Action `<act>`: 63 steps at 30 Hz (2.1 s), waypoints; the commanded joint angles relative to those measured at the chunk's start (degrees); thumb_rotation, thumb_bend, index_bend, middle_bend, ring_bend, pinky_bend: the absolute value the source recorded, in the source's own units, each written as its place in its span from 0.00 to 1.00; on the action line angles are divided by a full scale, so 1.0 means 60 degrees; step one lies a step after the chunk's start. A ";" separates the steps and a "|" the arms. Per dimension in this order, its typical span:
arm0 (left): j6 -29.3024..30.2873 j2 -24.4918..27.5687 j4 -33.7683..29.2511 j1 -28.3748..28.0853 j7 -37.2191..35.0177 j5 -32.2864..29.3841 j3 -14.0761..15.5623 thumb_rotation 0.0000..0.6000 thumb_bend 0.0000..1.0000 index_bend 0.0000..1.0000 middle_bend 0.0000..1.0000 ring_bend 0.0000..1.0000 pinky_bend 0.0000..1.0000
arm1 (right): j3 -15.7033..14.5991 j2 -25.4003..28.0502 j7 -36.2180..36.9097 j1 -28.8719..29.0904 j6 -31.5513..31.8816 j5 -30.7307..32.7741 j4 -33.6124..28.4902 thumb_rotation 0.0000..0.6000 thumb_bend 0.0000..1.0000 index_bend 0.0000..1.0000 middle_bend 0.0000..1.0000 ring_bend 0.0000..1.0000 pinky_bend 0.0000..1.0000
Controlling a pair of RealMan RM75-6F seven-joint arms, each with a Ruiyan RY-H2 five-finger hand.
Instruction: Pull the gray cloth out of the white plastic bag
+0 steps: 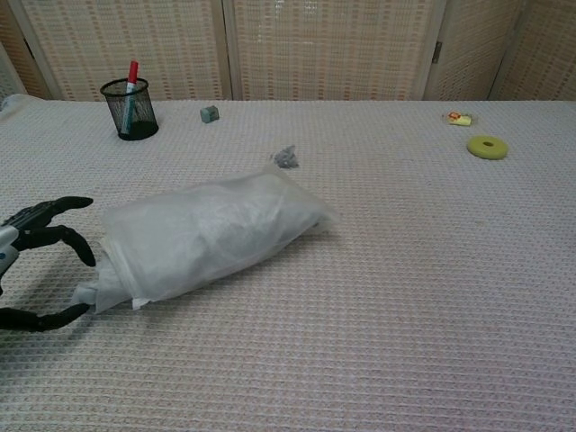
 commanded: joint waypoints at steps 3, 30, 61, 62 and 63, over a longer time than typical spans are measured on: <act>-0.0001 -0.0246 0.0079 -0.0083 0.0012 0.0077 0.0133 1.00 0.26 0.50 0.10 0.00 0.04 | 0.0019 0.0032 0.0071 -0.0014 0.0016 -0.0020 -0.0012 1.00 0.12 0.00 0.00 0.00 0.00; 0.0580 -0.0863 0.1181 -0.0306 -0.0533 0.0127 0.0246 1.00 0.61 0.78 0.16 0.00 0.03 | -0.0069 -0.0286 0.0483 -0.0008 0.0143 -0.0641 0.0166 1.00 0.13 0.04 0.00 0.00 0.00; 0.0540 -0.0543 0.0342 -0.0664 0.0190 0.0252 0.0315 1.00 0.61 0.78 0.17 0.00 0.03 | 0.2456 -0.6966 0.1548 0.4177 -0.2725 0.0902 0.5752 1.00 0.20 0.44 0.00 0.00 0.00; 0.0544 -0.0521 0.0305 -0.0674 0.0202 0.0255 0.0311 1.00 0.61 0.78 0.17 0.00 0.03 | 0.2497 -0.7044 0.1529 0.4263 -0.2798 0.0970 0.5788 1.00 0.22 0.44 0.00 0.00 0.00; 0.0544 -0.0494 0.0251 -0.0676 0.0226 0.0261 0.0321 1.00 0.61 0.78 0.17 0.00 0.03 | 0.2547 -0.7143 0.1451 0.4377 -0.2903 0.1063 0.5859 1.00 0.25 0.44 0.00 0.00 0.00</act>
